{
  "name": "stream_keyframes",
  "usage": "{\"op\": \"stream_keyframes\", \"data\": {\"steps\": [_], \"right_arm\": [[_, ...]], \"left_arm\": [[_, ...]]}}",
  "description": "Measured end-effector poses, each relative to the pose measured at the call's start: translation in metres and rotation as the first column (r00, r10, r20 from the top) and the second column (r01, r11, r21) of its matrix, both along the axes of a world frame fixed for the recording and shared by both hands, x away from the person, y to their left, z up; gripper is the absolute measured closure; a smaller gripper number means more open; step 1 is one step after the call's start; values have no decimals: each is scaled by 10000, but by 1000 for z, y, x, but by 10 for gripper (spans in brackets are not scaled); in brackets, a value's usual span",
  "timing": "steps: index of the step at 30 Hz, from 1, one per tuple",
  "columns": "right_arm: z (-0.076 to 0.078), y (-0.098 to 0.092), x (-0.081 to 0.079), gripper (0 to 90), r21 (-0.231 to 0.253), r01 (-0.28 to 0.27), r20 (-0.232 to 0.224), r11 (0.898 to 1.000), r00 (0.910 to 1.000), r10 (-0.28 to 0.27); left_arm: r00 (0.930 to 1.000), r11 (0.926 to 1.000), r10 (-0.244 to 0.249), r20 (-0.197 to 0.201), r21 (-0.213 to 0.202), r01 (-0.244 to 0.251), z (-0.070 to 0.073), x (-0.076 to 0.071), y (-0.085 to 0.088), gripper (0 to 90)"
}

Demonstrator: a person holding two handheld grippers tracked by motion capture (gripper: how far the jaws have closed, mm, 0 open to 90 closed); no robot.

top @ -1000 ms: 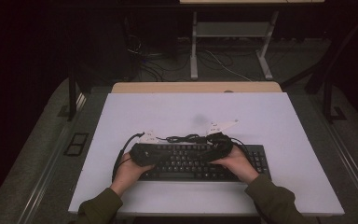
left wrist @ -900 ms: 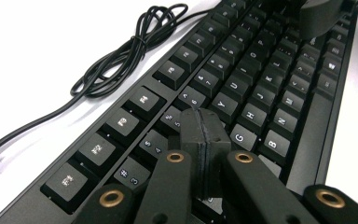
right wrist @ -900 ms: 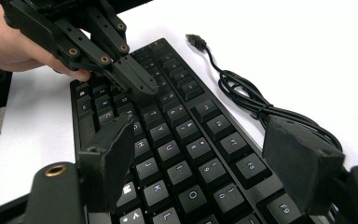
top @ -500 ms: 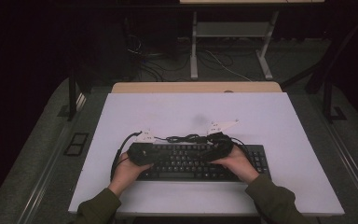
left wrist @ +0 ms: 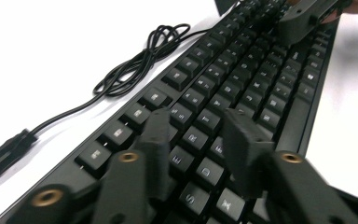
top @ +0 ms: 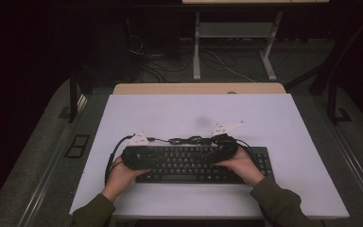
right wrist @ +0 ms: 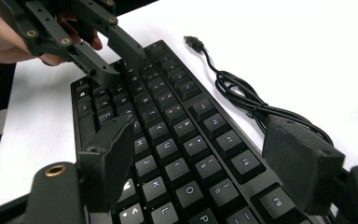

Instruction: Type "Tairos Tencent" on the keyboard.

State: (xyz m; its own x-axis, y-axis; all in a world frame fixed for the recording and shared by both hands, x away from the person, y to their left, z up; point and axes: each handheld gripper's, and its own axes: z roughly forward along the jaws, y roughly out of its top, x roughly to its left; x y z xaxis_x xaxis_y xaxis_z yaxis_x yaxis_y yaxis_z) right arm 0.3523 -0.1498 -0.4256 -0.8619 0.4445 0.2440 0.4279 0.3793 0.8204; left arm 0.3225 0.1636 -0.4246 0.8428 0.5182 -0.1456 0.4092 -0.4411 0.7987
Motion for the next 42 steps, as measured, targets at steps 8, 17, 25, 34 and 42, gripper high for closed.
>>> {"op": "stream_keyframes", "data": {"steps": [8,17,25,34,42], "right_arm": [[0,-1,0,248,-10,15,-15,10000,10000,-15],[-1,-2,-1,277,-115,-79,-71,9999,9999,78],[-2,-1,-2,400,-191,-250,-170,9995,9996,247],[-2,-1,-3,605,-451,-464,-299,9979,9985,450],[-5,2,-4,771,-904,-709,-387,9934,9970,676]], "left_arm": [[9998,9999,118,164,94,-119,-3,-2,2,266],[9997,9998,170,192,86,-172,-4,-2,2,202],[9996,9998,165,207,76,-166,-4,-2,2,197],[9996,9998,150,232,84,-152,-5,-2,2,192],[9997,9998,156,213,79,-157,-5,-2,3,190]]}}
